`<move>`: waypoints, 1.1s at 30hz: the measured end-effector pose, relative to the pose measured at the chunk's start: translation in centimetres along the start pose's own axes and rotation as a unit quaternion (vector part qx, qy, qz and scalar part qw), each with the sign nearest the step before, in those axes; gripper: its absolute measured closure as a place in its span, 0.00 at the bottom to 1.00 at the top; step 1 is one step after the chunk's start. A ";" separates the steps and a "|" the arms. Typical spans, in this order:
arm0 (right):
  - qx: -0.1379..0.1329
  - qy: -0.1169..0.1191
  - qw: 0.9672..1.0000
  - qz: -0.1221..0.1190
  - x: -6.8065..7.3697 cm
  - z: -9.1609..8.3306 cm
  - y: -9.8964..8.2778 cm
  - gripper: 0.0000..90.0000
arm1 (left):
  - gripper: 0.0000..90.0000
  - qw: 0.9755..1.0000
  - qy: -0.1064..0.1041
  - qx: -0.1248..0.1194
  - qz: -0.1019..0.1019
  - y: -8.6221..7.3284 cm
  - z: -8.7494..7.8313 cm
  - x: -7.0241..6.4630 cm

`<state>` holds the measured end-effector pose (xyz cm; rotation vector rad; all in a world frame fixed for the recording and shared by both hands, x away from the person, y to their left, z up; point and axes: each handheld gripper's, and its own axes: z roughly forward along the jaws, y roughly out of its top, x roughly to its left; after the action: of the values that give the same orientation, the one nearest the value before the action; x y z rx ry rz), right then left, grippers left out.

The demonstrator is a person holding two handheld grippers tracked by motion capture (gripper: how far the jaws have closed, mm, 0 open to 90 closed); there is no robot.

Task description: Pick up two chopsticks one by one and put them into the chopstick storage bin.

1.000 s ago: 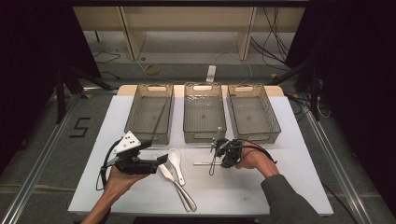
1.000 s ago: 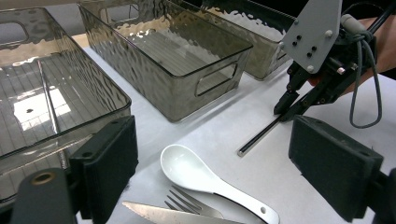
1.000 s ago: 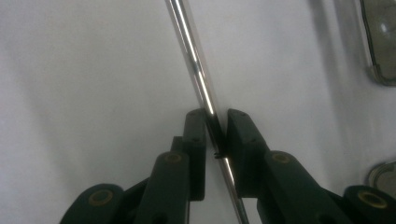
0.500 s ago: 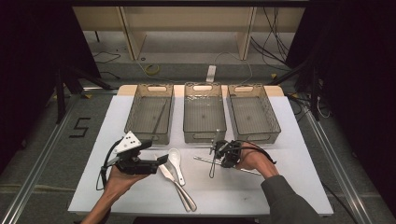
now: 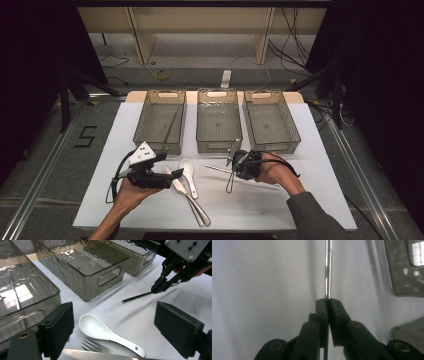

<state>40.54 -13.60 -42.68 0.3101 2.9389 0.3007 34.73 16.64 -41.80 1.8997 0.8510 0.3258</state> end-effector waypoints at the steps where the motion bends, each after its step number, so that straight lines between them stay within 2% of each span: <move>1: -0.001 0.002 1.000 -0.005 0.2 -0.3 0.1 0.96 | 0.17 1.000 -0.004 0.006 0.008 0.0 0.3 -0.2; 5: -0.009 -0.012 1.000 -0.027 1.5 -1.3 0.8 0.96 | 0.18 0.998 -0.009 0.037 0.043 0.0 1.3 -1.1; 7: -0.012 -0.009 0.999 -0.044 2.2 -1.8 1.3 0.96 | 0.18 0.997 -0.013 0.048 0.054 -0.1 1.9 -1.5; 8: -0.016 -0.018 0.998 -0.052 2.6 -1.9 1.5 0.96 | 0.18 0.997 -0.019 0.055 0.057 -0.1 2.1 -1.6; 12: -0.026 -0.016 0.997 -0.068 3.7 -2.5 2.4 0.96 | 0.18 0.994 -0.035 0.077 0.076 -0.2 2.9 -2.3; 16: -0.028 -0.018 0.996 -0.088 4.4 -2.7 3.1 0.96 | 0.21 0.988 -0.048 0.095 0.108 -0.1 3.4 -3.0; 18: -0.025 -0.016 0.995 -0.091 4.6 -2.8 3.3 0.96 | 0.24 0.987 -0.057 0.103 0.111 -0.1 3.7 -3.3; 20: -0.027 -0.017 0.995 -0.097 4.9 -2.8 3.6 0.96 | 0.26 0.983 -0.060 0.115 0.130 -0.2 3.9 -3.5; 26: -0.024 -0.016 0.993 -0.111 5.4 -2.7 3.9 0.96 | 0.40 0.975 -0.077 0.131 0.162 -0.2 4.3 -4.3; 30: -0.028 -0.013 0.992 -0.124 5.7 -2.7 4.1 0.96 | 0.50 0.968 -0.090 0.145 0.185 -0.3 4.6 -4.7; 32: -0.026 -0.014 0.992 -0.124 5.8 -2.6 4.1 0.96 | 0.54 0.965 -0.094 0.148 0.195 -0.3 4.6 -5.0; 33: -0.024 -0.012 0.992 -0.126 5.9 -2.6 4.2 0.96 | 0.57 0.965 -0.095 0.148 0.197 -0.3 4.7 -5.1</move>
<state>35.17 -8.78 -40.14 -0.0648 2.8984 0.3281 33.51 10.08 -43.61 2.3395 0.4039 0.2567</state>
